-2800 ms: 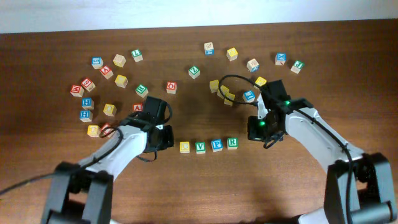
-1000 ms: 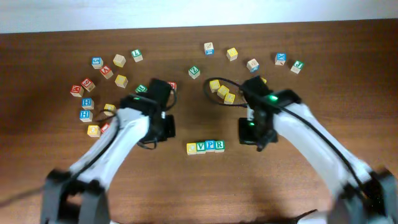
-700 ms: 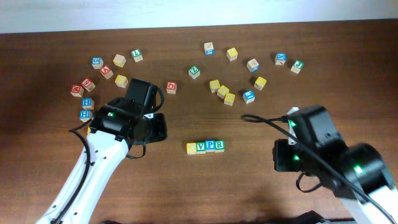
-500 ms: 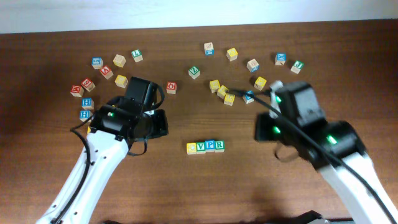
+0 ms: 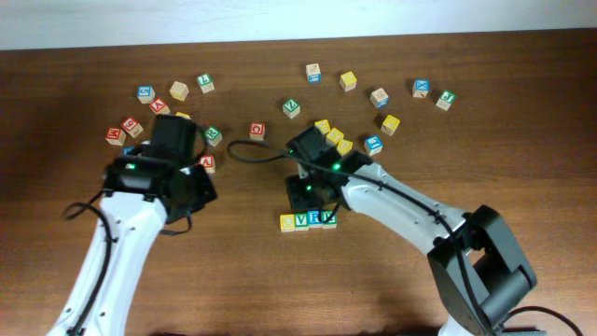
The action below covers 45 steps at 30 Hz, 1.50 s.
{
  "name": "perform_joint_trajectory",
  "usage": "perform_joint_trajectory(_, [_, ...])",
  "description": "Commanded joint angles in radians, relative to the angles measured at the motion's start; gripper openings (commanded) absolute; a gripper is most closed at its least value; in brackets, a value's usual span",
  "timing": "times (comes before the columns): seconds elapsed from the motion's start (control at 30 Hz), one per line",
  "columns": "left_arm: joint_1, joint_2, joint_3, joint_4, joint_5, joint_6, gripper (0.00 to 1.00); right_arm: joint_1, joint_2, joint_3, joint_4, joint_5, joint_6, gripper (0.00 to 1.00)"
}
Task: Spell out CVPR
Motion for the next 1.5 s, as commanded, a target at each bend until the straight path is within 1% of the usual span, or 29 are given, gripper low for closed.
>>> perform_joint_trajectory(0.0, [0.08, -0.005, 0.007, -0.035, -0.016, -0.016, 0.0, 0.027, 0.021, 0.006, -0.017, 0.117, 0.073, 0.04])
perform_joint_trajectory(0.07, [0.092, -0.005, 0.007, -0.053, -0.016, -0.013, 0.0, 0.028, 0.035, 0.006, -0.023, 0.19, 0.118, 0.04])
perform_joint_trajectory(0.17, [0.092, -0.005, 0.007, -0.056, -0.016, -0.013, 0.0, 0.027, 0.082, 0.006, -0.016, 0.201, 0.118, 0.04])
perform_joint_trajectory(0.27, [0.092, -0.005, 0.007, -0.056, -0.016, -0.013, 0.0, 0.027, 0.106, 0.006, -0.024, 0.193, 0.118, 0.04])
perform_joint_trajectory(0.63, [0.092, -0.005, 0.007, -0.056, -0.016, -0.013, 0.0, 0.027, 0.106, 0.006, -0.032, 0.132, 0.118, 0.04])
perform_joint_trajectory(0.93, [0.092, -0.005, 0.007, -0.056, -0.016, -0.013, 0.0, 0.027, 0.106, 0.006, -0.055, 0.13, 0.117, 0.04])
perform_joint_trajectory(1.1, [0.092, -0.005, 0.007, -0.056, -0.016, -0.013, 0.0, 0.027, 0.106, 0.006, -0.032, 0.132, 0.117, 0.04])
perform_joint_trajectory(1.2, [0.092, -0.005, 0.006, -0.056, -0.015, -0.012, 0.0, 0.011, 0.106, 0.053, -0.037, 0.132, 0.117, 0.04])
perform_joint_trajectory(1.23, [0.092, -0.005, 0.005, -0.056, -0.014, -0.009, 0.0, 0.002, 0.106, 0.08, -0.062, 0.132, 0.116, 0.04])
perform_joint_trajectory(1.27, [0.092, -0.005, 0.002, -0.055, -0.011, -0.008, 0.0, -0.021, 0.106, 0.15, -0.138, 0.13, 0.103, 0.04])
perform_joint_trajectory(1.3, [0.092, -0.005, -0.012, -0.051, 0.0, 0.017, 0.0, -0.056, 0.106, 0.242, -0.261, 0.13, 0.055, 0.04])
perform_joint_trajectory(1.33, [0.091, -0.005, -0.047, -0.026, 0.046, 0.055, 0.0, -0.092, 0.106, 0.314, -0.386, 0.13, 0.024, 0.04])
perform_joint_trajectory(1.37, [0.085, -0.004, -0.085, 0.014, 0.103, 0.1, 0.0, -0.126, 0.106, 0.35, -0.494, 0.132, -0.014, 0.04])
perform_joint_trajectory(1.4, [0.074, -0.002, -0.126, 0.057, 0.161, 0.138, 0.0, -0.158, 0.106, 0.353, -0.57, 0.134, -0.035, 0.04])
perform_joint_trajectory(1.43, [0.056, 0.003, -0.175, 0.107, 0.206, 0.145, 0.0, -0.194, 0.107, 0.339, -0.644, 0.132, -0.055, 0.04])
perform_joint_trajectory(1.47, [0.03, 0.015, -0.222, 0.161, 0.232, 0.146, 0.0, -0.228, 0.107, 0.299, -0.684, 0.12, -0.101, 0.04])
